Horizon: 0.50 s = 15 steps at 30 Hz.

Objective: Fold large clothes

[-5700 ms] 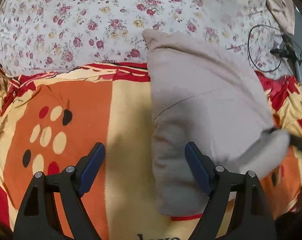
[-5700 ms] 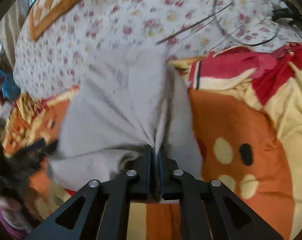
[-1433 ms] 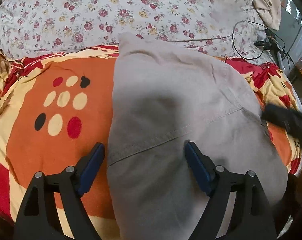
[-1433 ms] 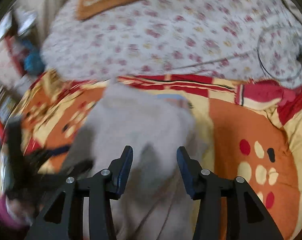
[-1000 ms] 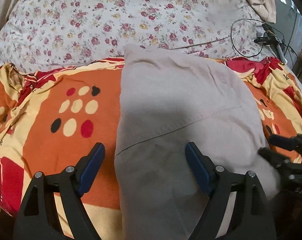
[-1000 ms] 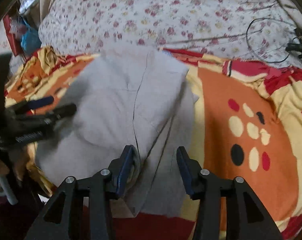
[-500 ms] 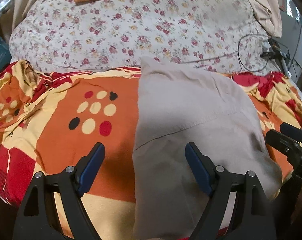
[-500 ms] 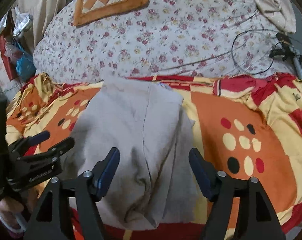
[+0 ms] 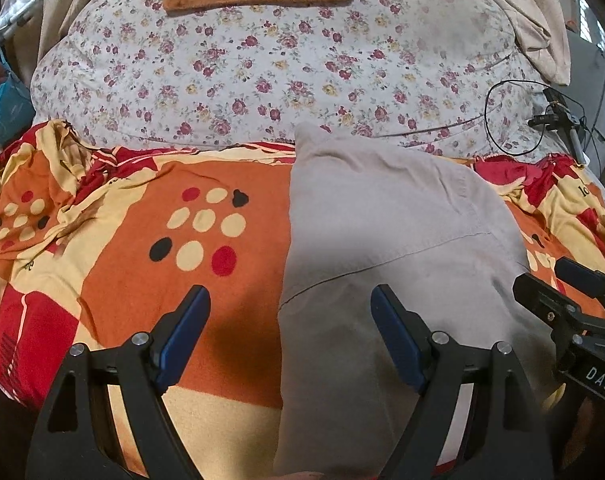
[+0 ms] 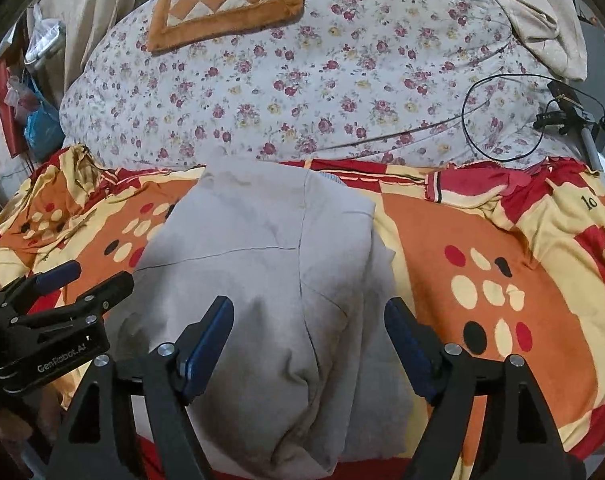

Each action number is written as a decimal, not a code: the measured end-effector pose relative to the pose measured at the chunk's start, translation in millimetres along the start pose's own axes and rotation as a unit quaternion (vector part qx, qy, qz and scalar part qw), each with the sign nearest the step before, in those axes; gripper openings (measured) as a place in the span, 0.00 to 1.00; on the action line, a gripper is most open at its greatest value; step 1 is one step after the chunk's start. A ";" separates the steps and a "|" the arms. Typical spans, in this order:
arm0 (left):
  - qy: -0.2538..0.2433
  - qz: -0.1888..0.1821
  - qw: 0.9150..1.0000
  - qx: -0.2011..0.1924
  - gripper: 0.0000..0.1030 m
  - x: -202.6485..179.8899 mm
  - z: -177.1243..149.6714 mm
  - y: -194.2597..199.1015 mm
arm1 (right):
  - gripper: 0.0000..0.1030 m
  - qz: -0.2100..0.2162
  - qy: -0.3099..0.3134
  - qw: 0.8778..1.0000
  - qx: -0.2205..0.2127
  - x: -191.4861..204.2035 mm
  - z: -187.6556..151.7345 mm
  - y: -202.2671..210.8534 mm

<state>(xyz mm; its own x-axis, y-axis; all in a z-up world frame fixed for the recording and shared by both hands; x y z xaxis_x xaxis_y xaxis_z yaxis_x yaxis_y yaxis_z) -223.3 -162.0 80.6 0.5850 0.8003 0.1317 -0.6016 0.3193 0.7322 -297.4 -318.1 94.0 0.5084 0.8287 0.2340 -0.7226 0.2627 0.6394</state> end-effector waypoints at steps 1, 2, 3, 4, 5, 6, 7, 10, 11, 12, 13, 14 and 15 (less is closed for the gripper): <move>0.000 0.002 1.000 -0.002 0.80 0.6 -0.3 -0.1 | 0.77 -0.001 0.000 1.000 -0.001 -0.5 -0.2 -0.5; 0.000 0.003 1.000 -0.002 0.80 0.8 -0.6 -0.3 | 0.77 -0.003 -0.001 1.000 -0.001 -1.0 -0.3 -1.2; 0.001 0.002 1.000 -0.003 0.80 0.9 -0.9 -0.6 | 0.77 -0.003 -0.002 1.000 0.000 -1.3 -0.8 -1.7; 0.000 0.002 1.000 -0.003 0.80 1.2 -1.0 -0.6 | 0.77 -0.003 -0.003 1.000 0.002 -1.4 -1.3 -2.5; 0.000 0.003 1.000 -0.002 0.80 1.4 -1.1 -0.7 | 0.77 -0.003 -0.003 1.000 0.003 -1.1 -1.8 -2.9; 0.000 0.003 1.000 -0.002 0.80 1.3 -1.4 -1.0 | 0.77 -0.003 -0.003 1.000 0.004 -0.9 -2.5 -3.6; 0.000 0.003 1.000 -0.001 0.80 1.0 -1.8 -1.5 | 0.77 -0.003 -0.002 1.000 0.004 -0.8 -2.4 -4.1; 0.001 0.005 1.000 0.000 0.80 0.7 -1.6 -2.3 | 0.77 -0.001 -0.003 1.000 0.003 -0.1 -2.6 -4.3; 0.002 0.005 1.000 0.000 0.80 1.0 -1.7 -2.6 | 0.77 -0.001 -0.003 1.000 0.003 0.5 -2.8 -4.5; 0.003 0.005 1.000 -0.001 0.80 1.1 -2.0 -2.9 | 0.77 -0.002 -0.002 1.000 0.002 1.0 -3.0 -4.8; 0.003 0.005 1.000 -0.001 0.80 1.2 -2.1 -3.2 | 0.77 -0.003 -0.001 1.000 0.002 1.5 -3.3 -5.4; 0.002 0.006 1.000 -0.001 0.80 1.7 -2.2 -3.2 | 0.78 -0.003 -0.001 1.000 0.001 1.7 -3.6 -5.9; 0.002 0.008 1.000 -0.001 0.80 1.6 -2.3 -3.3 | 0.78 -0.003 -0.002 1.000 0.002 1.9 -3.6 -6.4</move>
<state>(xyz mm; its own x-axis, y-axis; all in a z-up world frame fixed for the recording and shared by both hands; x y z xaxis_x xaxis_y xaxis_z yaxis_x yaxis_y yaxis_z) -221.5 -160.6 76.9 0.5733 0.8071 0.1410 -0.6124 0.3078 0.7282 -293.5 -316.4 87.7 0.5145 0.8254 0.2324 -0.7173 0.2659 0.6440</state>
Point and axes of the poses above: each gripper's, at about its wrist camera, not at the fingertips, and y roughly against the way its jaws point, x to its left, z to its top, the point moved 5 cm from there along -y, roughly the way its jaws point, and after that the axes turned 14 degrees about -y, right-handed, at the moved point
